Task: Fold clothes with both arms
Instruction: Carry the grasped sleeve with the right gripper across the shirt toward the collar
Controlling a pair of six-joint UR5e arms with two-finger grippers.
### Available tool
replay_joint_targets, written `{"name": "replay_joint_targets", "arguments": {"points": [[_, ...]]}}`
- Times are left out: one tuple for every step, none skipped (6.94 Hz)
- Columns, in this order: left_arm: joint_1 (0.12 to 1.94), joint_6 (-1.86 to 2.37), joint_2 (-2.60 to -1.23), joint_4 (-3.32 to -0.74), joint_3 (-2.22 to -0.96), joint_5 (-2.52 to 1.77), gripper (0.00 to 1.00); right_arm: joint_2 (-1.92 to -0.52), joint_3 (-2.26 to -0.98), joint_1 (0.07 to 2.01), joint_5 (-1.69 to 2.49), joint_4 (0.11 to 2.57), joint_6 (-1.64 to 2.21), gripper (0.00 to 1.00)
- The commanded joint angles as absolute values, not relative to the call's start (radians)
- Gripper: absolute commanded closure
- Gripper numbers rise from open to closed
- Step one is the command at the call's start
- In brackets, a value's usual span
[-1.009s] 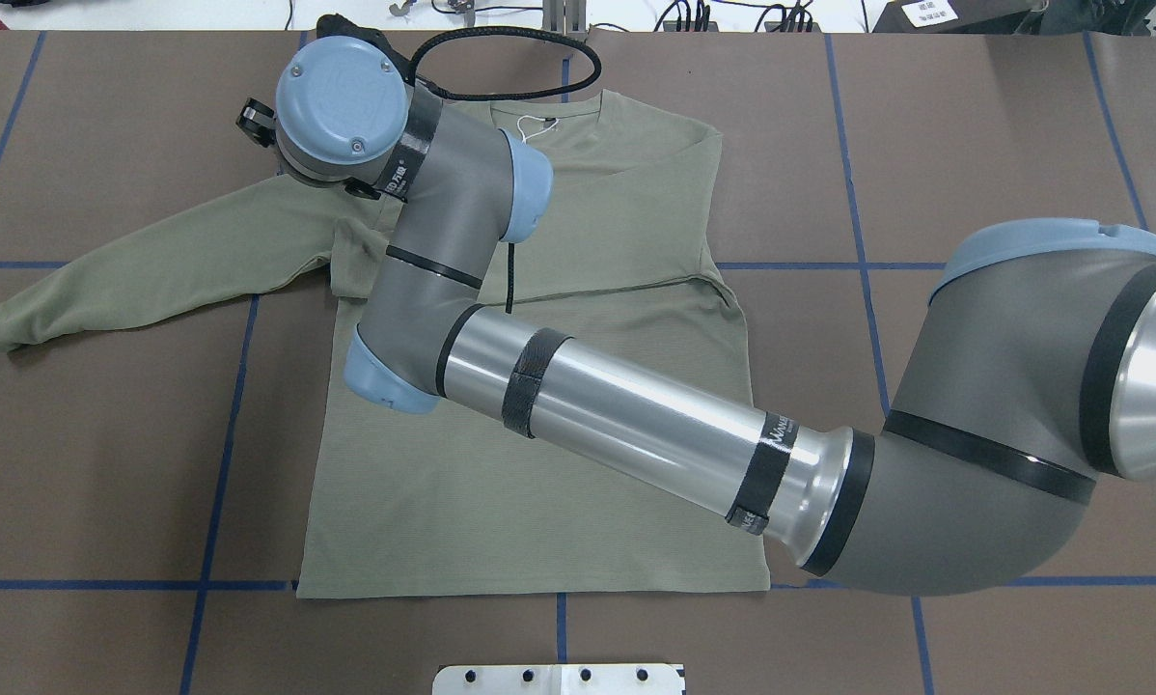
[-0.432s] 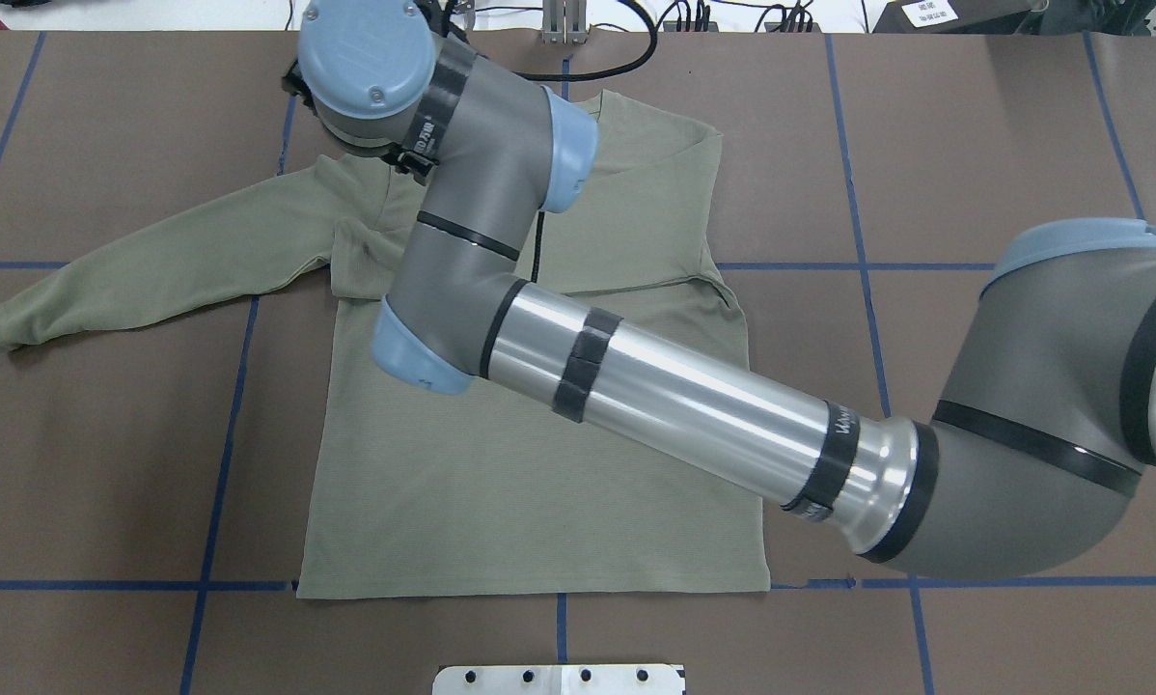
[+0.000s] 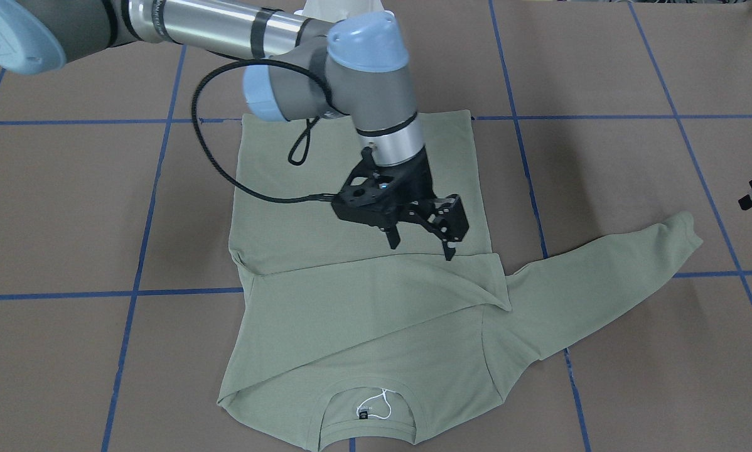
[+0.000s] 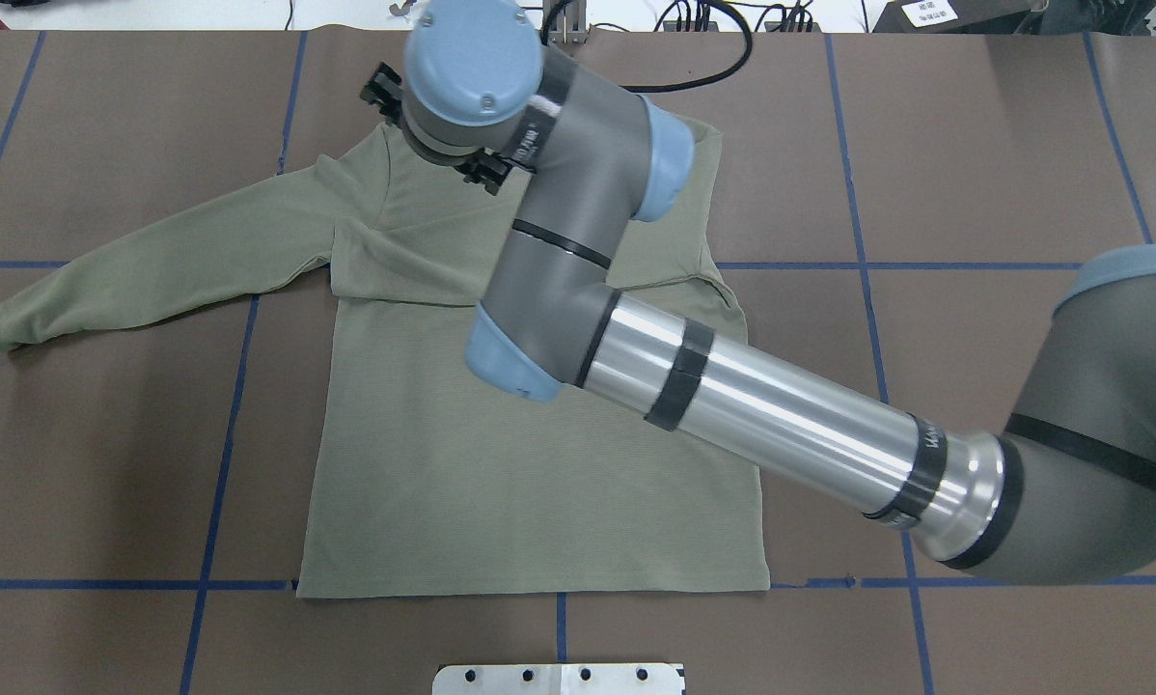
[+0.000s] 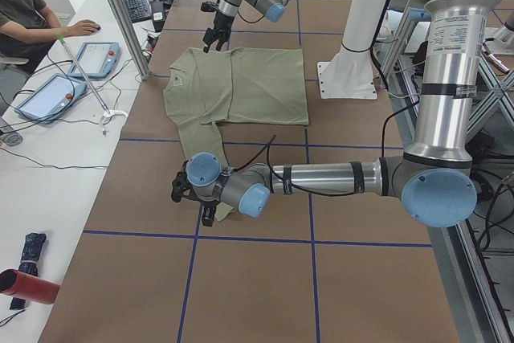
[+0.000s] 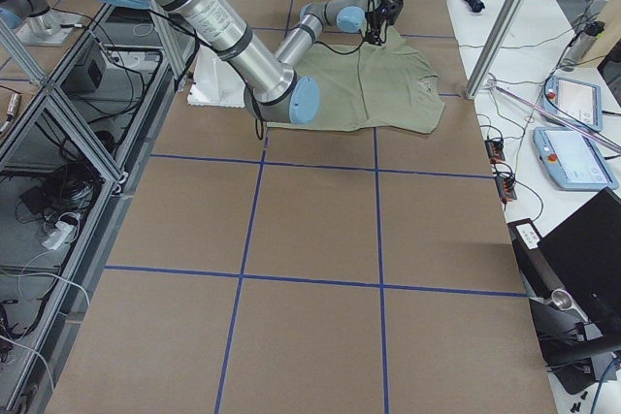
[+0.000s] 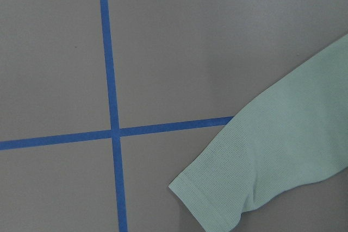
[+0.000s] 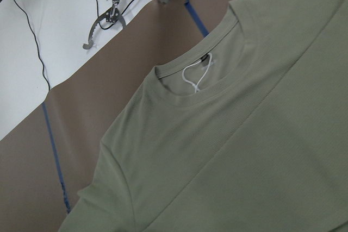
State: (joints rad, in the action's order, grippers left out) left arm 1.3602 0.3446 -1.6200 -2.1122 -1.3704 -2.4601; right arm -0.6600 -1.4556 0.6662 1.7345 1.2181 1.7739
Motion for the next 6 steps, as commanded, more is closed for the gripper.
{"name": "replay_joint_targets", "arguments": {"points": [[1.306, 0.426, -1.623, -2.183, -1.315, -2.461, 0.00, -0.788, -1.585, 0.700, 1.784, 1.216, 1.769, 0.01], [1.299, 0.428, -1.623, -2.181, -1.309, -2.459, 0.01, -0.792, -1.586, 0.699, 1.784, 1.215, 1.769, 0.01], [1.290, 0.429, -1.628, -2.181, -1.301, -2.459, 0.02, -0.796, -1.586, 0.699, 1.784, 1.213, 1.769, 0.01], [1.266, 0.430, -1.650, -2.181, -1.287, -2.459, 0.04, -0.796, -1.586, 0.699, 1.784, 1.213, 1.769, 0.01], [1.253, 0.430, -1.693, -2.181, -1.241, -2.459, 0.06, -0.796, -1.586, 0.699, 1.784, 1.213, 1.769, 0.01], [1.250, 0.428, -1.710, -2.181, -1.221, -2.457, 0.09, -0.798, -1.586, 0.695, 1.781, 1.213, 1.769, 0.01]]}}
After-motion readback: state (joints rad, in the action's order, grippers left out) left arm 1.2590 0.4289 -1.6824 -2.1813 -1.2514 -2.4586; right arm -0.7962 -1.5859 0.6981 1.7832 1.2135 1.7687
